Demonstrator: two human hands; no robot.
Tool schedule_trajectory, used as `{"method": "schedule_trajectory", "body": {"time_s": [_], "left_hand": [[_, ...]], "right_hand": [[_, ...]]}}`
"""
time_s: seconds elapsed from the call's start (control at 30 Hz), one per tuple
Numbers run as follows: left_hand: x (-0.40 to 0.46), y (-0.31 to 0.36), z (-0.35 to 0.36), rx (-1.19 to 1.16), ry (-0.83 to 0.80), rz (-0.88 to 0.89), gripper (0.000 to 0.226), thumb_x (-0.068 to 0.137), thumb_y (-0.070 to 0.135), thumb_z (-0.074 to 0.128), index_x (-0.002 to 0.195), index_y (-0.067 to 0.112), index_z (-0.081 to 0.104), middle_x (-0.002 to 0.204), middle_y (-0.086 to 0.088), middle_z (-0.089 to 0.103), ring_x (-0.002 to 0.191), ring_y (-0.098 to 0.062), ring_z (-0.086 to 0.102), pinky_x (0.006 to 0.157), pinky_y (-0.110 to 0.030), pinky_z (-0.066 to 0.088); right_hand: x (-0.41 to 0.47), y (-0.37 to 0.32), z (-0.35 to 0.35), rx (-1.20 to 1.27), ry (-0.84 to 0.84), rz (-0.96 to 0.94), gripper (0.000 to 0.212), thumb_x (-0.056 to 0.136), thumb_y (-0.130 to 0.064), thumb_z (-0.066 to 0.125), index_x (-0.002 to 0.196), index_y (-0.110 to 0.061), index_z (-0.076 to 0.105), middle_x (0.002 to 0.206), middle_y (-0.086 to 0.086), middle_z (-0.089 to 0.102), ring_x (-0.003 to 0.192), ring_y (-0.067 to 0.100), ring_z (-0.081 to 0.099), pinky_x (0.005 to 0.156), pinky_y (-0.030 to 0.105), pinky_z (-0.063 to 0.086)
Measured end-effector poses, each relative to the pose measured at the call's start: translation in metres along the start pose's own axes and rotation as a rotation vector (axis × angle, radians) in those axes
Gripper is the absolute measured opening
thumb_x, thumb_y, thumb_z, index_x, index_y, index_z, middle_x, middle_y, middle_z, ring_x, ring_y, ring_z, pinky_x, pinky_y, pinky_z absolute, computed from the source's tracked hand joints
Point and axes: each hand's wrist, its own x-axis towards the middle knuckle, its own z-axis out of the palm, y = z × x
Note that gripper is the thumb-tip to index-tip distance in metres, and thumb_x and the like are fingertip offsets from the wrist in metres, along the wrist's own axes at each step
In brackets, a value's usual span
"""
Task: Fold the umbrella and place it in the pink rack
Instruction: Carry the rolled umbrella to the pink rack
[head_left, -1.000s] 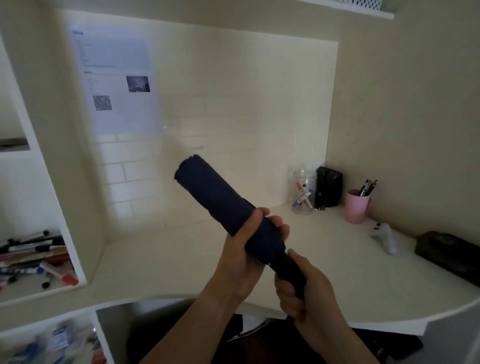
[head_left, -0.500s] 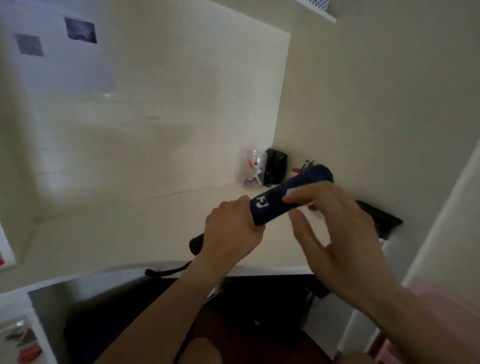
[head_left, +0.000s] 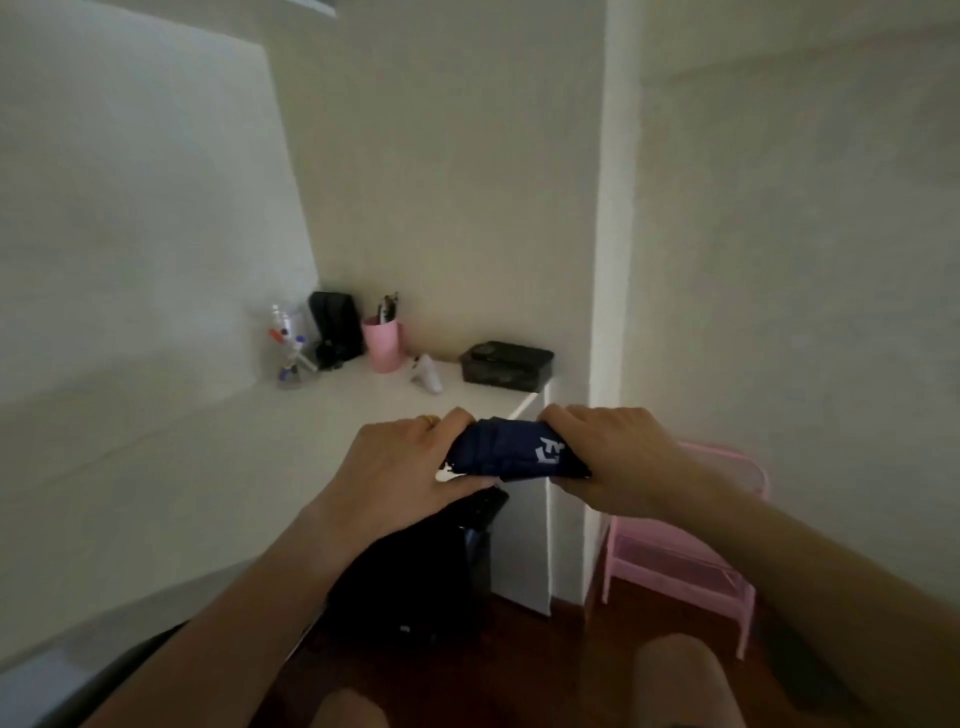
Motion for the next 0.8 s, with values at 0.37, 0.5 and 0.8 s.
{"method": "schedule_trajectory", "body": {"time_s": [0.37,0.5,0.8], "left_hand": [[0.108,0.169,0.174,-0.240,-0.348,0.214,0.056,0.085,0.080,0.043,0.116,0.033,0.047,0.094,0.013,0.069,0.077,-0.009,0.068,0.063,-0.032,0.056],[0.140,0.197,0.236,-0.415,-0.499,0.193,0.056,0.085,0.058,0.063,0.131,0.037,0.040,0.117,0.009,0.062,0.099,-0.015,0.066,0.079,-0.035,0.056],[0.242,0.205,0.451,-0.353,-0.437,0.274,0.047,0.093,0.029,0.063,0.137,0.024,0.048,0.117,-0.002,0.065,0.105,-0.021,0.062,0.094,-0.036,0.049]], "right_hand": [[-0.158,0.191,0.113,0.335,-0.211,0.388,0.041,0.093,-0.033,0.064,0.130,-0.030,0.047,0.122,-0.008,0.060,0.102,0.013,0.058,0.089,0.028,0.050],[-0.175,0.224,0.169,0.365,-0.236,0.526,0.041,0.094,-0.031,0.062,0.132,-0.030,0.046,0.126,-0.008,0.058,0.107,0.015,0.059,0.087,0.032,0.050],[-0.104,0.349,0.307,0.227,-0.204,0.788,0.038,0.096,-0.036,0.060,0.131,-0.026,0.046,0.120,-0.001,0.061,0.108,0.016,0.056,0.091,0.032,0.049]]}}
